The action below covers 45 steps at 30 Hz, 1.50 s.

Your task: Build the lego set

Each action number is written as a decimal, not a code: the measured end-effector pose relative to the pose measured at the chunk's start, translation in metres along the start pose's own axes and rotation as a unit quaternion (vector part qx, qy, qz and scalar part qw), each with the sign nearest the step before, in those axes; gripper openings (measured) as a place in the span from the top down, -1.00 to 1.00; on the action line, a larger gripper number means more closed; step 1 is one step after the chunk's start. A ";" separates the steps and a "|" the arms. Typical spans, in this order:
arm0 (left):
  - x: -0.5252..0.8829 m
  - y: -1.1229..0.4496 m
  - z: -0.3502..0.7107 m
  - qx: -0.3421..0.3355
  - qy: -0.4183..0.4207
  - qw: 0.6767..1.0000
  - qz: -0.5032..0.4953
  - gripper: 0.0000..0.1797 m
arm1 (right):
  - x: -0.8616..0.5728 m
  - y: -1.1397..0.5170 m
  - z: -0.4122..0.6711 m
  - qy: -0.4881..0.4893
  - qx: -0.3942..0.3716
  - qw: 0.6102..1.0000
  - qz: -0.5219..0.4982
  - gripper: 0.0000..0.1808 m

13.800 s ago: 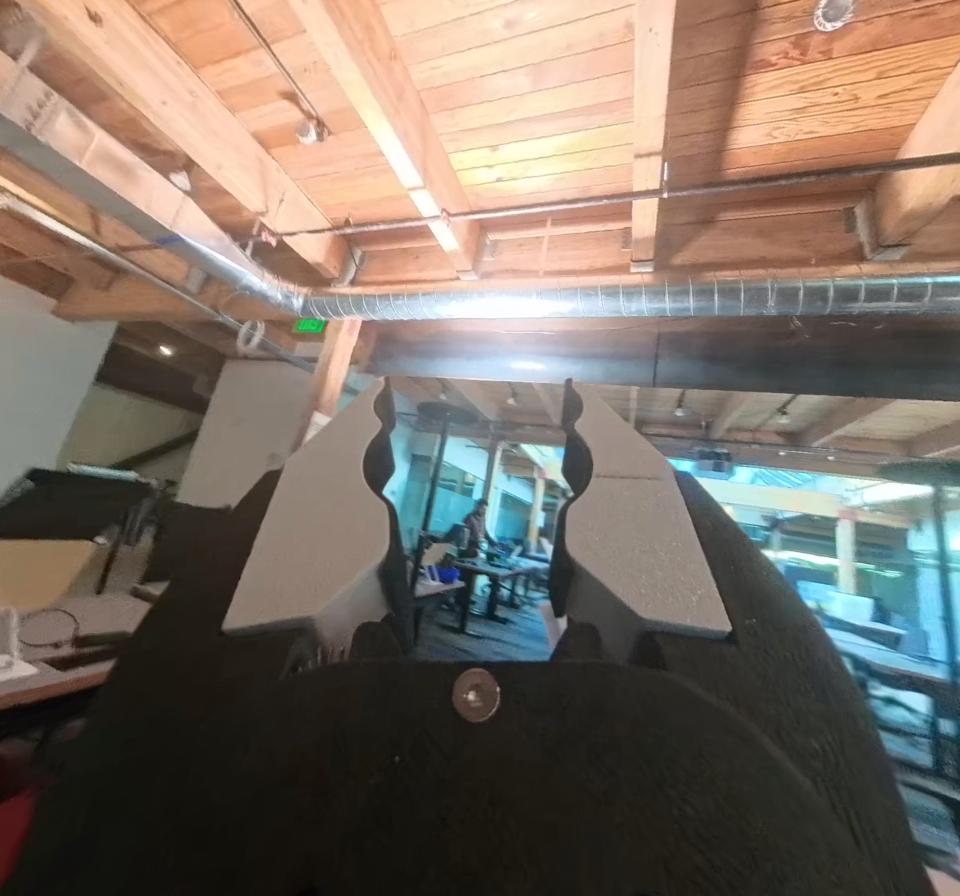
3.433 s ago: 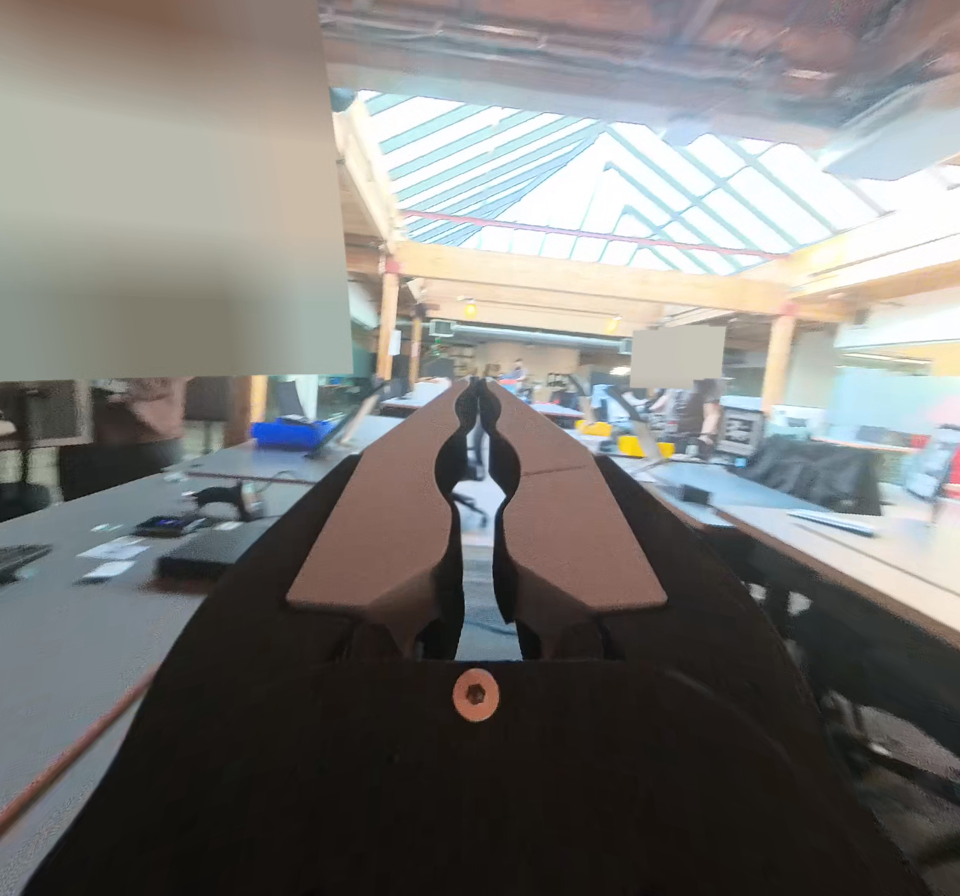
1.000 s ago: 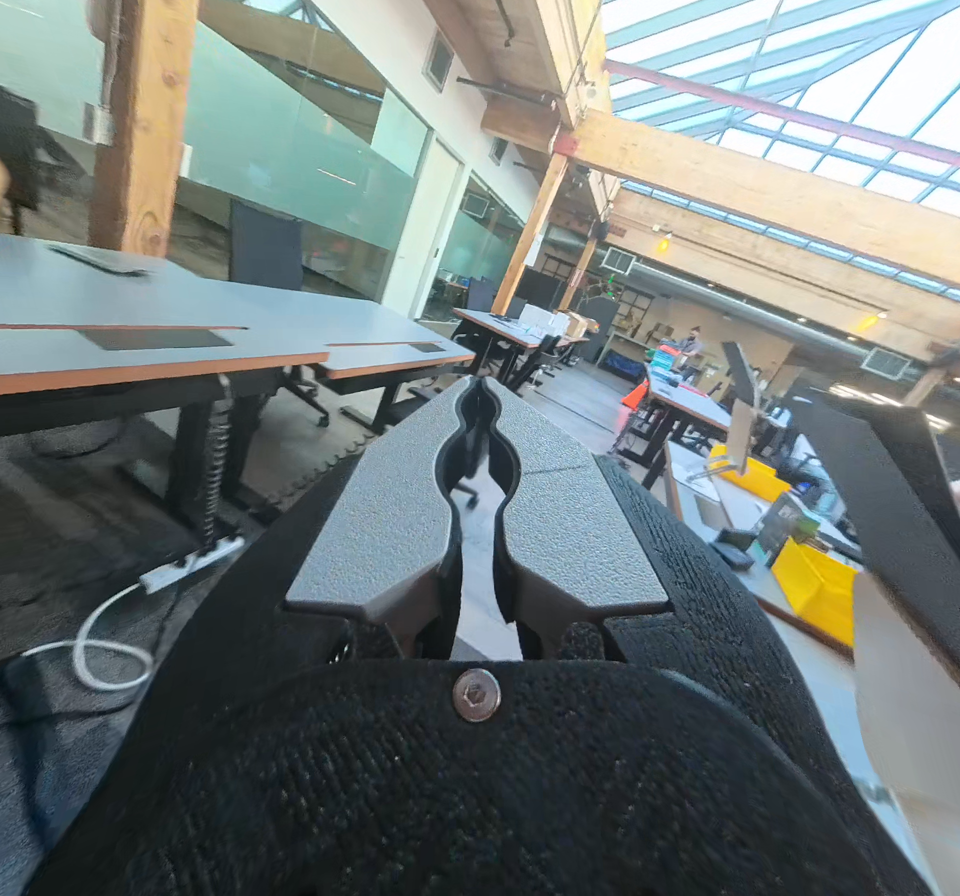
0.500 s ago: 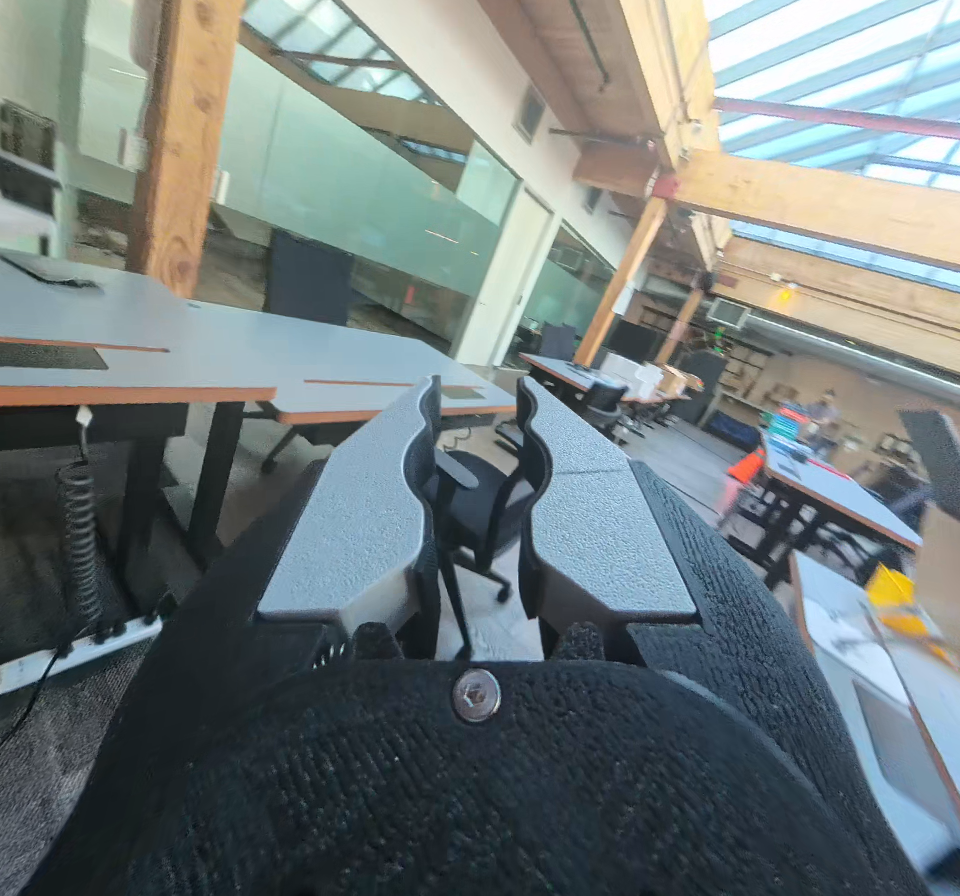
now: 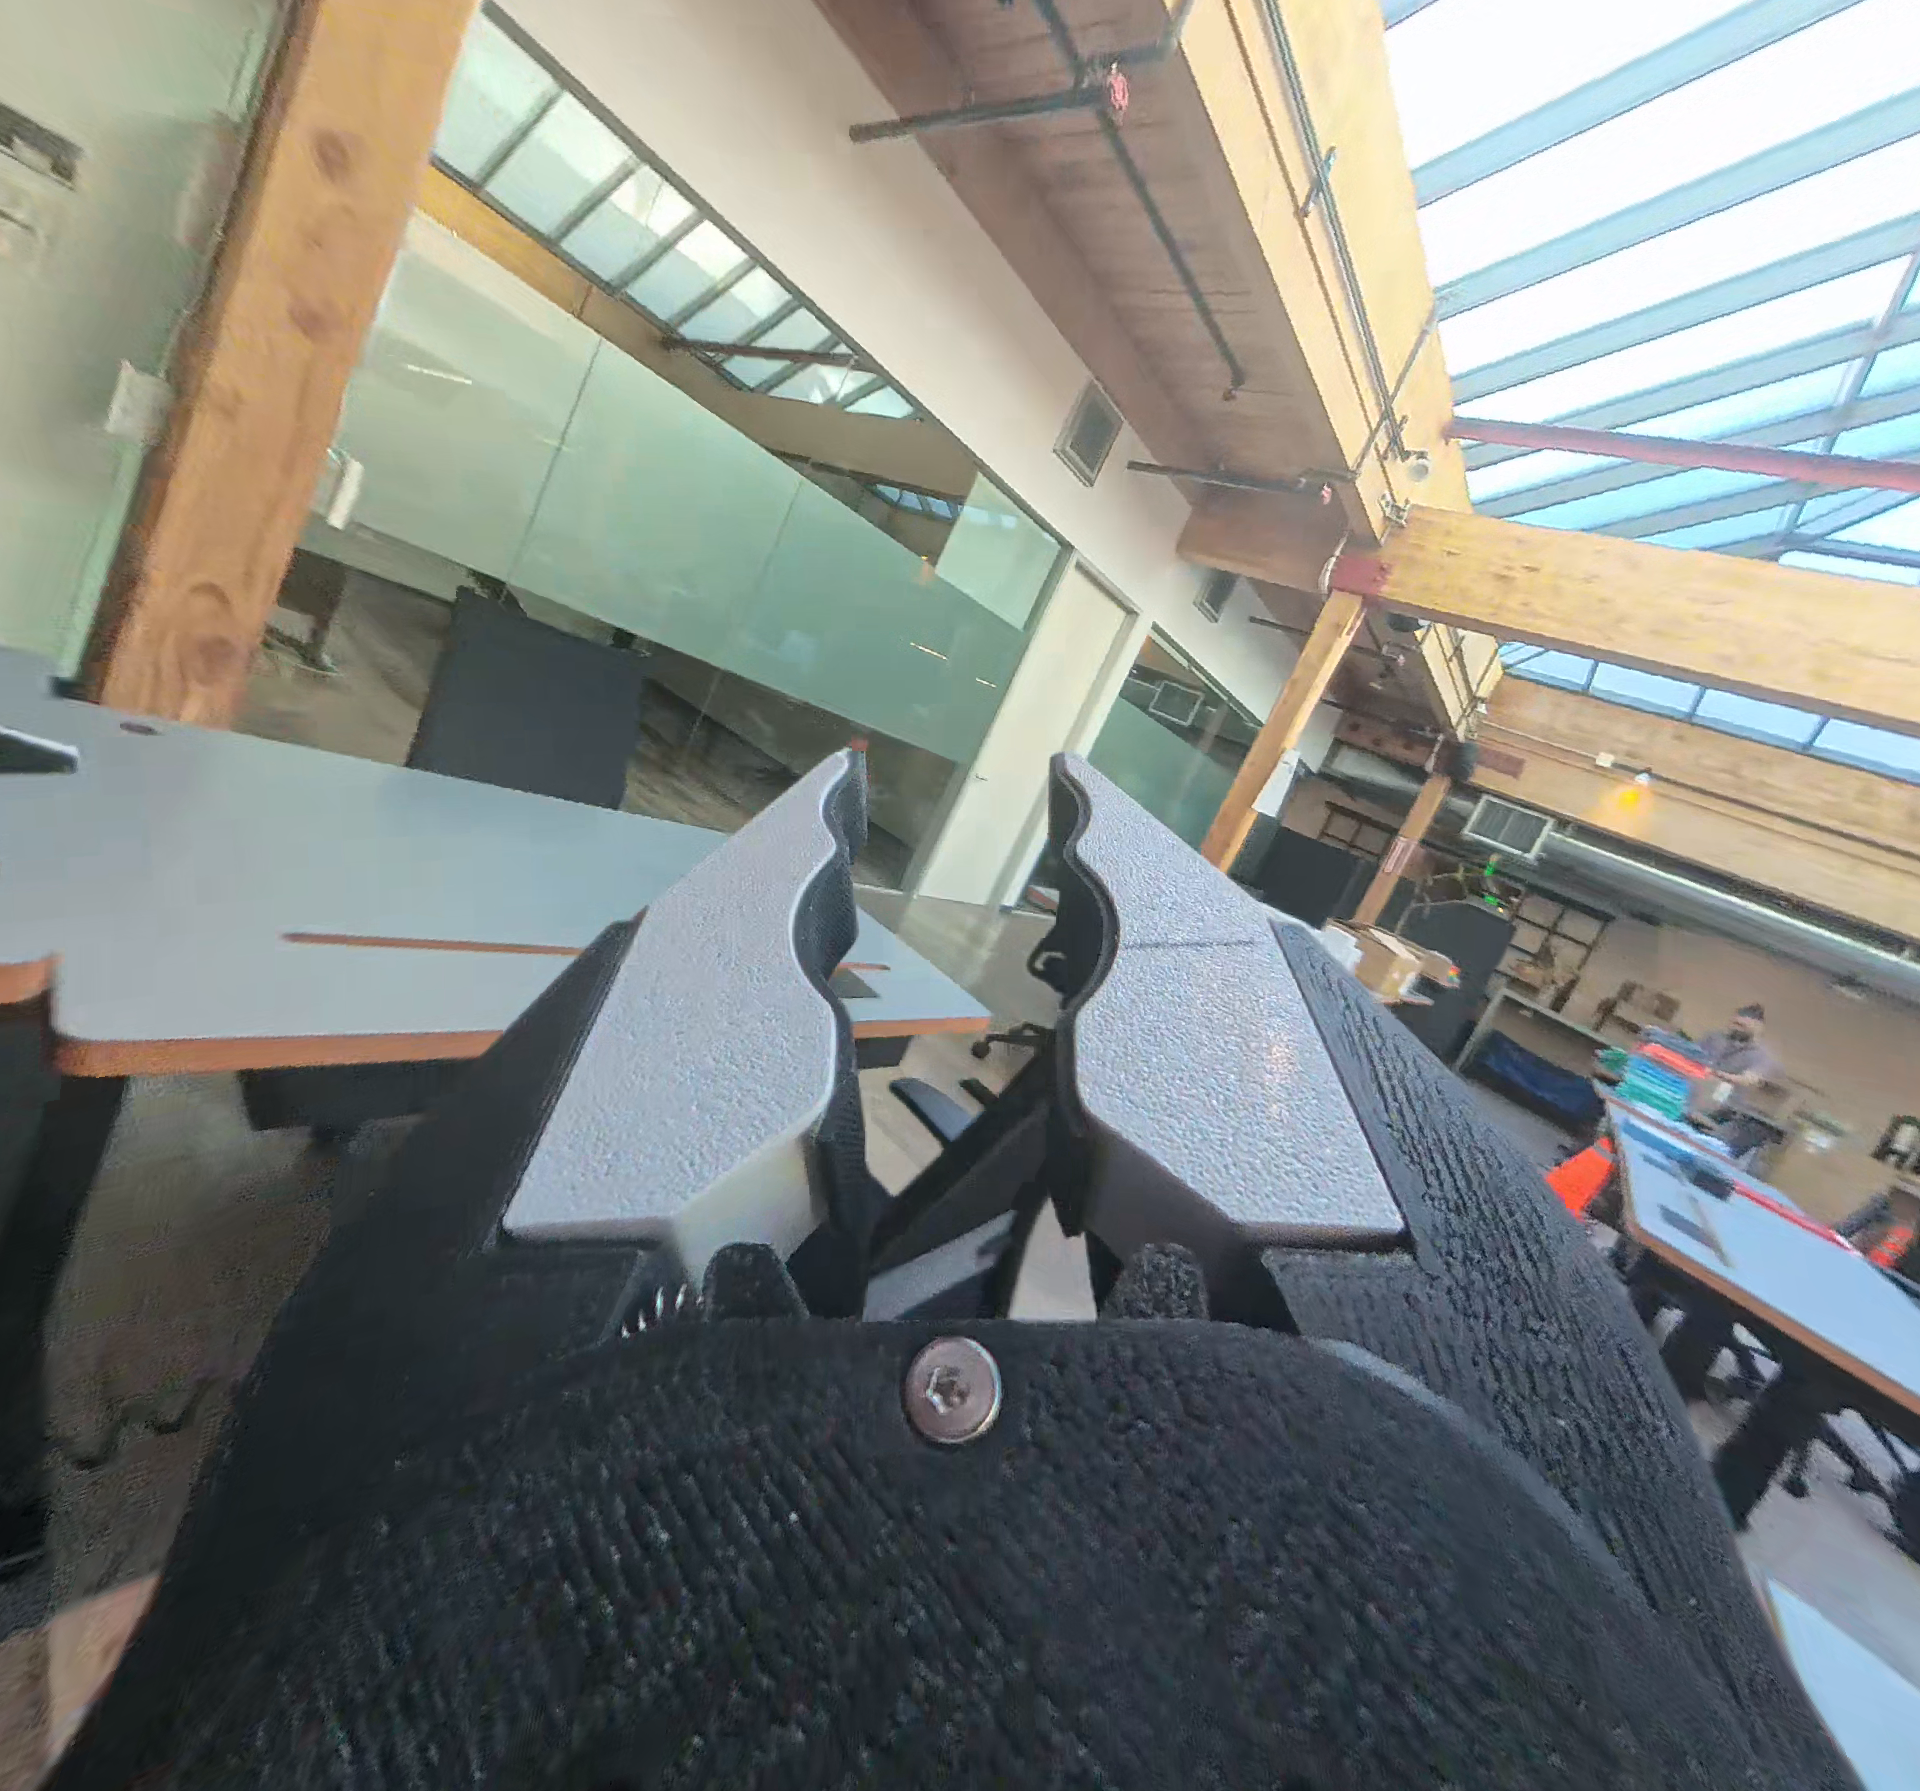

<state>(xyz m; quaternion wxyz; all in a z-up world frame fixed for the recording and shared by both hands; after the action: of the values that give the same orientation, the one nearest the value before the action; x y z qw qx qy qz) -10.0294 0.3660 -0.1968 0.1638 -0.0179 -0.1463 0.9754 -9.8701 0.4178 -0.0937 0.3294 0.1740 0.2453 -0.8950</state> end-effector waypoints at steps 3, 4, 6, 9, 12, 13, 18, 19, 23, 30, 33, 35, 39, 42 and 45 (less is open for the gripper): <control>0.000 -0.111 -0.019 -0.027 -0.030 0.999 -0.033 0.46 | -0.072 -0.027 -0.044 0.000 0.007 1.000 -0.029 0.63; -0.006 -0.149 -0.021 -0.027 -0.032 0.997 -0.060 0.45 | -0.096 -0.036 -0.059 -0.010 0.017 0.999 -0.038 0.63; -0.023 -0.219 -0.023 -0.039 -0.029 0.992 -0.119 0.44 | -0.135 -0.049 -0.084 -0.022 0.045 0.998 -0.041 0.59; -0.058 -0.312 -0.029 -0.054 -0.020 0.978 -0.202 0.42 | -0.187 -0.055 -0.120 -0.003 0.077 0.995 -0.067 0.59; -0.092 -0.395 -0.046 -0.065 0.000 0.966 -0.250 0.41 | -0.232 -0.051 -0.166 -0.019 0.120 0.988 -0.099 0.57; -0.103 -0.422 -0.051 -0.071 0.011 0.962 -0.262 0.41 | -0.246 -0.050 -0.182 -0.023 0.131 0.985 -0.105 0.57; -0.147 -0.571 -0.079 -0.118 0.025 0.955 -0.273 0.40 | -0.329 -0.056 -0.282 -0.015 0.193 0.973 -0.125 0.55; -0.153 -0.604 -0.087 -0.121 0.025 0.956 -0.266 0.40 | -0.350 -0.062 -0.301 -0.015 0.197 0.972 -0.127 0.54; -0.158 -0.741 -0.115 -0.135 0.022 0.964 -0.228 0.39 | -0.452 -0.096 -0.375 -0.021 0.202 0.972 -0.120 0.49; -0.146 -0.955 -0.164 -0.112 -0.001 0.978 -0.175 0.36 | -0.627 -0.198 -0.504 -0.088 0.197 0.975 -0.049 0.38; -0.124 -1.024 -0.197 -0.092 -0.014 0.985 -0.142 0.38 | -0.689 -0.249 -0.560 -0.098 0.183 0.978 -0.033 0.38; -0.105 -1.072 -0.224 -0.075 -0.025 0.989 -0.122 0.36 | -0.728 -0.287 -0.596 -0.102 0.170 0.980 -0.022 0.37; -0.058 -1.176 -0.271 -0.082 -0.027 0.993 -0.076 0.35 | -0.808 -0.368 -0.669 -0.081 0.144 0.986 -0.011 0.36; -0.032 -1.265 -0.308 -0.080 -0.033 0.994 -0.073 0.33 | -0.872 -0.428 -0.725 -0.082 0.121 0.989 -0.010 0.34; -0.013 -1.357 -0.346 -0.043 -0.049 0.994 -0.084 0.29 | -0.941 -0.484 -0.780 -0.104 0.122 0.987 -0.006 0.26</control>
<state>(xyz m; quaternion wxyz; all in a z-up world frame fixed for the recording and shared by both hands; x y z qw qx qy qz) -9.5626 1.6842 -0.1324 0.2367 0.0356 -0.1974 0.9506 -9.4000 1.6455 -0.1305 0.3237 0.1170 0.0997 -0.9336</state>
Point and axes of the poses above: each gripper's, where its closed fingertips meet, y back along the fingers, z out of its top, x = y × z across the jaws, the point moved 2 cm from there along y, back along the fingers, and after that the axes turned 8 degrees about z, right-handed, at the moved point
